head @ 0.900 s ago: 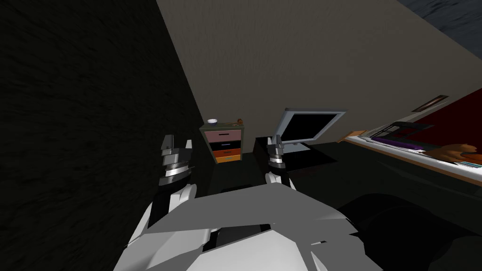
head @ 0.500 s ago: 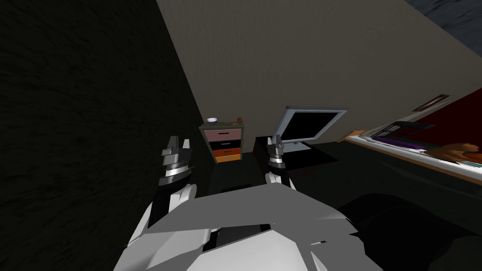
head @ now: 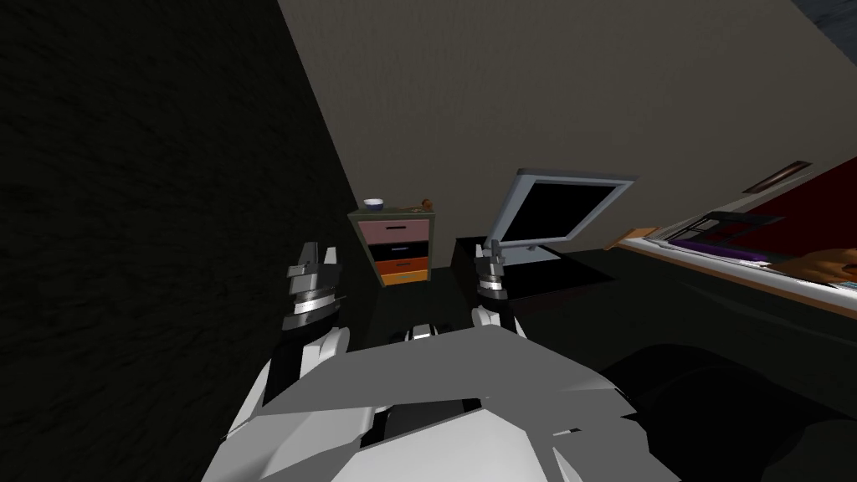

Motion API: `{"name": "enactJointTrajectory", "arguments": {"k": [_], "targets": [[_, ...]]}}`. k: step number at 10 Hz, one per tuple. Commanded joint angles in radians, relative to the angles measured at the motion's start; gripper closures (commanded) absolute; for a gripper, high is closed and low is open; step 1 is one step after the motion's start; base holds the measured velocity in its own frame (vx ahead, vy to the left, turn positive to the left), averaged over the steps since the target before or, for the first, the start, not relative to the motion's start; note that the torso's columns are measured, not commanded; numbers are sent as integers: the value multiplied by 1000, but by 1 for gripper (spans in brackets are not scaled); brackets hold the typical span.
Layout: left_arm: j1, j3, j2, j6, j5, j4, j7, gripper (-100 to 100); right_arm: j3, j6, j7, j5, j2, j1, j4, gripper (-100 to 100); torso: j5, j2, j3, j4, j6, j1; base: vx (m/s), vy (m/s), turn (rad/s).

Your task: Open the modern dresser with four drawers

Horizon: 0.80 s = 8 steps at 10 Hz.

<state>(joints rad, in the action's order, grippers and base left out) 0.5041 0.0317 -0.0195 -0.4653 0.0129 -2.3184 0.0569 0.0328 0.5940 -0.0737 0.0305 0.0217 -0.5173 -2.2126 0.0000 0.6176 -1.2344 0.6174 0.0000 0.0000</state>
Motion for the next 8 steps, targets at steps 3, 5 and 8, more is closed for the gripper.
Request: {"name": "enactJointTrajectory", "arguments": {"k": [3, 5, 8], "targets": [[-6, 0, -72, -25, 1, 58, 0, -100, 0, 0, 0, 0, 0, 0, 0, 0, 0, 114, -238, 116, 0, 0, 63, 1, -14], [-10, 0, -91, -43, 2, 102, -1, -100, 0, 0, 0, 0, 0, 0, 0, 0, 0, 119, -242, 120, 0, 0, 88, 7, -16], [-19, 0, -115, -75, 4, 181, -1, -100, 0, 0, 0, 0, 0, 0, 1, 0, 0, 120, -242, 121, 0, 0, 105, 16, -21]]}}
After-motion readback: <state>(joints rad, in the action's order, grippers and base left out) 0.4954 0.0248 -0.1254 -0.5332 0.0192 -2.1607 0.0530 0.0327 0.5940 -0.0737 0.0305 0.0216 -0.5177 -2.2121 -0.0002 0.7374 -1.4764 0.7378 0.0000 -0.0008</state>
